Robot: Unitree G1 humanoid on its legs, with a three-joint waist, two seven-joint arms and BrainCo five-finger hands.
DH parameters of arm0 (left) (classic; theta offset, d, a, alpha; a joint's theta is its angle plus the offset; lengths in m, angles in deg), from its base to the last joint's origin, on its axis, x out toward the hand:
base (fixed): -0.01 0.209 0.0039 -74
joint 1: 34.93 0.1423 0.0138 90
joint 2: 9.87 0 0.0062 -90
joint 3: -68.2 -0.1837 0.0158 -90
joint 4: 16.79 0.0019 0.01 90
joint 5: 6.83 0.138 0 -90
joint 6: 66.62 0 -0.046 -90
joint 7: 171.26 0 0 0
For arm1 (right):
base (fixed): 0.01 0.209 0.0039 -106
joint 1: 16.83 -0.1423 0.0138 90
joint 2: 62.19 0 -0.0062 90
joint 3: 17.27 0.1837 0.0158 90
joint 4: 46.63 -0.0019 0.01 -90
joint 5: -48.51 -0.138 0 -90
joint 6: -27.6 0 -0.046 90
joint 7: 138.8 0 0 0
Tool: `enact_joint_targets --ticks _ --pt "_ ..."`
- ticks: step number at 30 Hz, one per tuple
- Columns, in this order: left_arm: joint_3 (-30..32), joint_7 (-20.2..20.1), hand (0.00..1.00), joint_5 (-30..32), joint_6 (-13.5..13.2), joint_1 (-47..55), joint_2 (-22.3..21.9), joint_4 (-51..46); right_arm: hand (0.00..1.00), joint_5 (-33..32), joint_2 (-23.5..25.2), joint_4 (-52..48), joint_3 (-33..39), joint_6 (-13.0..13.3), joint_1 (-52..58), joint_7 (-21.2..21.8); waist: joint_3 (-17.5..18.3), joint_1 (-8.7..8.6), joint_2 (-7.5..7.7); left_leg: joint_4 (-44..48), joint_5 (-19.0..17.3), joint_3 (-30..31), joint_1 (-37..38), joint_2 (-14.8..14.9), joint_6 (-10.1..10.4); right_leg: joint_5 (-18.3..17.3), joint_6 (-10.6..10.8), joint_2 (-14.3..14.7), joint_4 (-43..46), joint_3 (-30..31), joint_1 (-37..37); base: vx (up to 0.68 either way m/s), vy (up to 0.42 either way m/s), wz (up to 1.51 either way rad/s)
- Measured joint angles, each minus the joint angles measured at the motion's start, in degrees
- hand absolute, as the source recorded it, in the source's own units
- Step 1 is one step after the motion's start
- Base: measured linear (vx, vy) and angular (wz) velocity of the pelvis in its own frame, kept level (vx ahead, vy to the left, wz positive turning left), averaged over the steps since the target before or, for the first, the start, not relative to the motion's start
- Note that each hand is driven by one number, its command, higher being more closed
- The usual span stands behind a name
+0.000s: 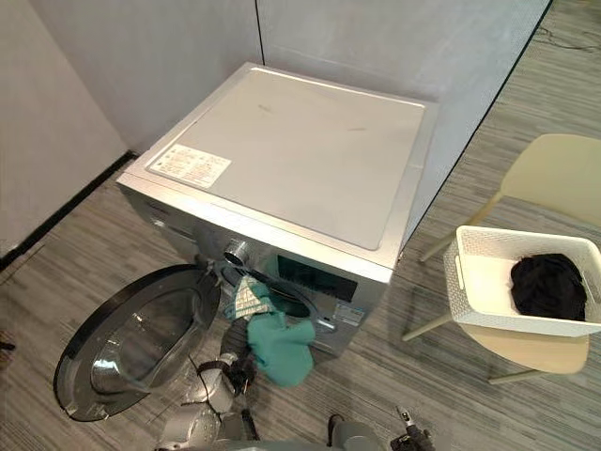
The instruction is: Pick up the laundry basket with both hands and put the clothes into the washing machine.
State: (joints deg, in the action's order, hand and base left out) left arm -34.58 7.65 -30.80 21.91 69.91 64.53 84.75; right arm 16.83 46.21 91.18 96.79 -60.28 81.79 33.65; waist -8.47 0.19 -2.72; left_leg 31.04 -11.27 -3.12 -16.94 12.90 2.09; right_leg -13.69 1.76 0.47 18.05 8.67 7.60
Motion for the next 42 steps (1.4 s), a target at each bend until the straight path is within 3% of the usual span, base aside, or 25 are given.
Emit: enact_joint_targets --ticks 1,2,5,6,8,11,14,18,22,26,30,33,35,36,38,40,42 --pt "0.0 0.0 1.0 0.0 0.0 0.1 0.0 0.0 0.0 0.2 -0.1 -0.1 0.0 0.0 0.1 0.0 0.0 0.16 0.01 -1.2 0.7 0.3 0.4 0.0 0.6 -0.2 0.3 0.0 0.4 0.4 0.3 0.1 0.209 -0.78" --pt "0.1 0.1 1.0 0.0 0.0 0.3 -0.3 0.0 0.0 0.4 -0.6 0.1 -0.5 -0.1 0.2 -0.1 0.3 0.78 -0.59 -4.1 0.6 1.6 2.9 -0.6 3.6 -1.1 1.9 -0.2 2.3 2.5 1.1 0.11 0.237 -0.51" --pt "2.1 0.4 1.0 0.0 0.0 0.1 0.0 -0.8 0.0 0.7 0.4 0.3 -0.9 -0.2 0.1 0.1 0.1 0.44 2.34 -6.5 -0.2 -2.3 3.8 -3.0 3.4 -0.5 3.6 -2.6 1.7 4.3 2.1 0.1 0.23 -0.32" --pt "2.8 0.8 1.0 0.0 0.0 0.1 0.0 -1.3 0.0 0.7 0.7 0.2 -0.8 -0.1 0.1 0.1 -0.1 0.39 2.59 -6.4 -0.2 -2.4 3.8 -3.3 3.3 -0.4 3.8 -2.9 1.8 4.3 2.1 0.04 0.138 -0.06" --pt "4.1 2.0 1.0 0.0 -0.1 -0.3 0.4 -2.7 0.0 0.7 0.6 0.3 -0.8 -0.1 0.3 0.2 -0.4 0.41 2.73 -6.1 -0.4 -3.2 3.5 -3.8 3.3 -0.4 3.9 -3.5 2.5 4.1 2.8 -0.01 0.083 0.01" --pt "5.7 3.9 1.0 0.0 -0.8 -2.5 0.9 -4.3 0.0 0.7 -0.3 0.0 -0.9 0.3 0.1 0.2 -1.4 0.52 1.38 -5.3 -1.7 -4.9 -1.0 -3.3 2.8 -0.7 4.4 -3.2 5.9 3.8 8.7 -0.1 0.039 -0.02" --pt "6.9 5.5 1.0 0.0 -1.8 -4.2 0.8 -4.9 0.0 0.8 -0.7 0.2 -1.2 0.0 -0.3 -0.1 -4.3 0.48 1.19 -2.8 -2.7 -5.8 -4.9 -2.7 2.8 -1.5 4.6 -2.5 8.5 4.5 13.0 -0.12 0.0 -0.16" --pt "6.7 6.5 1.0 0.0 -2.9 -7.2 0.8 -4.5 0.0 0.8 -1.1 0.2 -2.0 -0.2 -2.2 -0.8 -8.1 0.48 2.36 1.5 -4.3 -7.2 -11.4 -0.7 2.8 -2.1 4.3 -1.0 12.6 5.7 20.6 -0.11 -0.025 -0.25" --pt "7.4 8.3 1.0 0.3 -2.8 -20.6 1.7 3.8 0.0 3.1 -1.2 -1.3 -2.7 -0.2 -8.3 -3.6 -12.3 0.62 2.83 7.7 -5.0 -6.1 -22.1 1.8 2.7 -1.8 4.8 0.8 16.6 5.5 30.2 -0.04 -0.023 -0.15" --pt "11.7 14.1 1.0 1.6 -2.4 -42.9 6.9 14.3 0.0 3.1 -1.4 -11.9 -6.4 1.6 -12.3 -5.9 -17.1 0.1 3.58 12.1 -5.0 -5.7 -31.3 3.2 2.6 -1.7 5.0 1.5 20.8 3.9 39.1 0.02 -0.018 -0.01" --pt "13.5 16.9 1.0 1.0 -2.1 -62.4 18.6 22.0 0.0 3.1 -2.2 -24.3 -9.3 4.9 -13.0 -6.4 -21.9 -1.33 4.83 14.1 -5.0 -6.6 -37.5 4.8 2.6 -1.2 5.7 2.5 21.9 3.8 44.9 0.0 -0.014 -0.1" --pt "12.6 17.7 1.0 0.5 -1.3 -72.5 23.5 25.2 0.0 3.3 -2.1 -25.9 -9.5 6.8 -12.8 -7.7 -22.8 -2.48 5.38 15.2 -5.0 -7.0 -41.7 5.7 2.6 -1.1 5.7 2.8 21.7 3.4 48.3 0.04 0.009 -0.1" --pt "9.7 18.7 1.0 -0.2 -1.0 -75.8 25.1 25.1 0.0 3.3 -1.6 -25.8 -9.5 7.1 -12.0 -8.3 -22.9 -2.16 5.41 16.2 -5.0 -8.6 -43.1 7.0 2.6 -0.6 6.3 3.5 21.6 3.5 49.8 0.06 0.0 -0.24" --pt "6.9 20.0 1.0 1.1 1.3 -81.8 26.7 26.2 0.0 3.3 -2.0 -24.1 -9.7 7.3 -12.0 -8.7 -22.9 -1.92 5.41 17.2 -5.0 -9.8 -44.1 8.1 2.6 -0.2 6.8 3.8 21.7 3.5 50.8 0.08 -0.008 -0.28" --pt "5.6 20.1 1.0 1.6 2.4 -89.8 28.6 27.0 0.0 3.2 -2.5 -23.7 -9.8 7.8 -10.7 -8.5 -23.0 -1.85 5.39 18.9 -5.0 -10.5 -44.2 8.6 2.6 -0.2 6.9 3.8 22.3 3.3 50.8 0.07 0.018 -0.22" --pt "6.2 20.2 1.0 1.2 -5.6 -91.5 30.8 24.5 0.0 2.5 -2.5 -21.9 -8.6 8.6 -9.6 -7.7 -22.8 -2.39 5.96 20.3 -5.2 -11.2 -44.9 9.5 2.2 0.0 6.7 4.1 22.6 3.1 51.3 0.04 0.029 -0.23" --pt "1.8 20.3 1.0 -0.6 -5.4 -93.5 32.8 24.4 0.0 2.4 -3.2 -19.1 -6.6 8.6 -7.9 -7.2 -22.8 -1.88 5.88 21.1 -5.3 -11.7 -46.0 10.3 2.0 0.2 6.3 4.6 22.9 2.8 52.5 0.01 0.007 -0.13"
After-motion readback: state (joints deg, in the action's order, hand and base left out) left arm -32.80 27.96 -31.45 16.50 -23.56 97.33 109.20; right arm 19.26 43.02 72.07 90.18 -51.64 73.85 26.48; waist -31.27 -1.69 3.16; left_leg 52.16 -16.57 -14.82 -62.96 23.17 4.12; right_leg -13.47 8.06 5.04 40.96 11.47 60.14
